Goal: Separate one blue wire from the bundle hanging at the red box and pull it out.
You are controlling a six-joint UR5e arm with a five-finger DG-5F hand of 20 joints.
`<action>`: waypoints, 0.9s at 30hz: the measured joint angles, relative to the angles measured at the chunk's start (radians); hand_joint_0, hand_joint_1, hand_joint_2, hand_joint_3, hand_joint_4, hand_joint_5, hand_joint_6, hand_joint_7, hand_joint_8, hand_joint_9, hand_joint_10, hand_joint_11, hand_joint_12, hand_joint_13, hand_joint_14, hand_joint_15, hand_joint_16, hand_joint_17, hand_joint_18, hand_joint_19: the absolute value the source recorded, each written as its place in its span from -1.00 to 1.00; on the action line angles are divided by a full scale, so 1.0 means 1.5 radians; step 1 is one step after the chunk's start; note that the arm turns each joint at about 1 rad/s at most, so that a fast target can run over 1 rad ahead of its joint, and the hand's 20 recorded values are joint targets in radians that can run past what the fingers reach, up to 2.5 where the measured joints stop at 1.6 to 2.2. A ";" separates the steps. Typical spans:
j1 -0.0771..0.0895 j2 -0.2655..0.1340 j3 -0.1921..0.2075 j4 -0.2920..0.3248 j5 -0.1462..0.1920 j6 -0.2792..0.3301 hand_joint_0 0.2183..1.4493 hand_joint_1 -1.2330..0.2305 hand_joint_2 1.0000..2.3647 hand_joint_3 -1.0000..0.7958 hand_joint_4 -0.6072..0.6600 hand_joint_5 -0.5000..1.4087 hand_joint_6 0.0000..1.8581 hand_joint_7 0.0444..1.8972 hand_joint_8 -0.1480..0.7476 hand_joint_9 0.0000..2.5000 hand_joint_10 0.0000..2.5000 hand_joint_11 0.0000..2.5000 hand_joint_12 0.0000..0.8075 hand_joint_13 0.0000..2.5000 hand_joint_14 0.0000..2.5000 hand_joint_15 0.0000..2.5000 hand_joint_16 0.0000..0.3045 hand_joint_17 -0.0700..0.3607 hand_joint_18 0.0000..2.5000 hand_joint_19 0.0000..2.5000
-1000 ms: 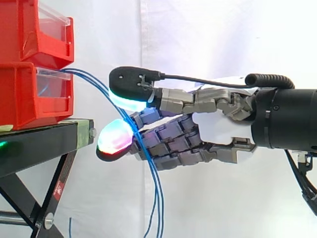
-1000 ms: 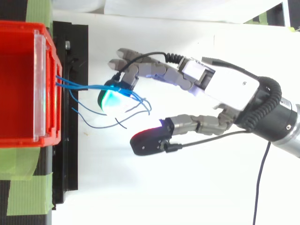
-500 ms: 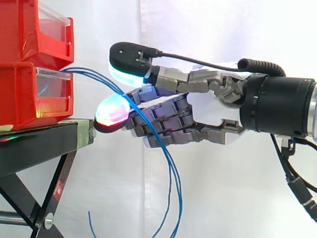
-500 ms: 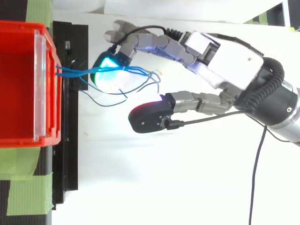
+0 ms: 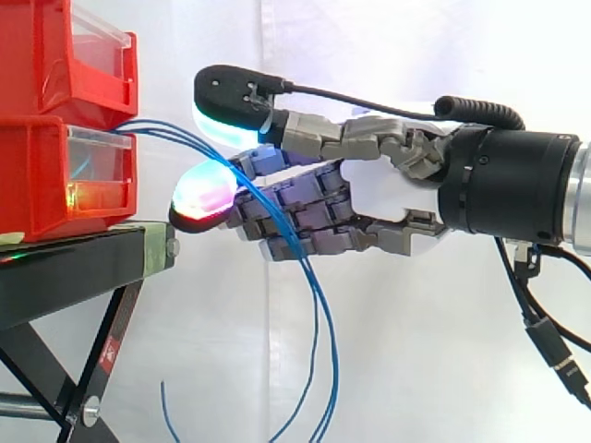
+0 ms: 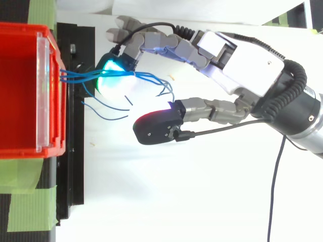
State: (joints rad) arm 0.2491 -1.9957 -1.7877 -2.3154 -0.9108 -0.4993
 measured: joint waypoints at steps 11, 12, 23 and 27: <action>-0.002 0.000 0.013 -0.004 -0.001 -0.001 -0.41 -0.15 -1.00 -0.44 0.34 -0.64 -0.46 0.33 0.01 -0.70 -1.00 -0.82 -0.09 -0.94 -1.00 -0.91 -0.62 -0.08 -0.99 -0.86; -0.002 0.000 0.014 -0.004 -0.001 -0.001 -0.41 -0.14 -1.00 -0.44 0.35 -0.64 -0.46 0.32 0.02 -0.70 -1.00 -0.82 -0.09 -0.94 -1.00 -0.91 -0.62 -0.08 -0.99 -0.86; -0.007 0.000 0.018 -0.007 -0.001 -0.028 -0.43 -0.09 -1.00 -0.44 0.41 -0.65 -0.46 0.18 0.04 -0.70 -1.00 -0.83 -0.08 -0.94 -1.00 -0.91 -0.62 -0.07 -0.99 -0.85; -0.010 -0.001 0.018 -0.014 0.000 -0.054 -0.43 -0.09 -1.00 -0.44 0.42 -0.65 -0.46 0.17 0.04 -0.70 -1.00 -0.83 -0.07 -0.94 -1.00 -0.91 -0.62 -0.07 -0.99 -0.85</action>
State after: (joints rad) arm 0.2341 -1.9966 -1.7610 -2.3361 -0.9116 -0.5805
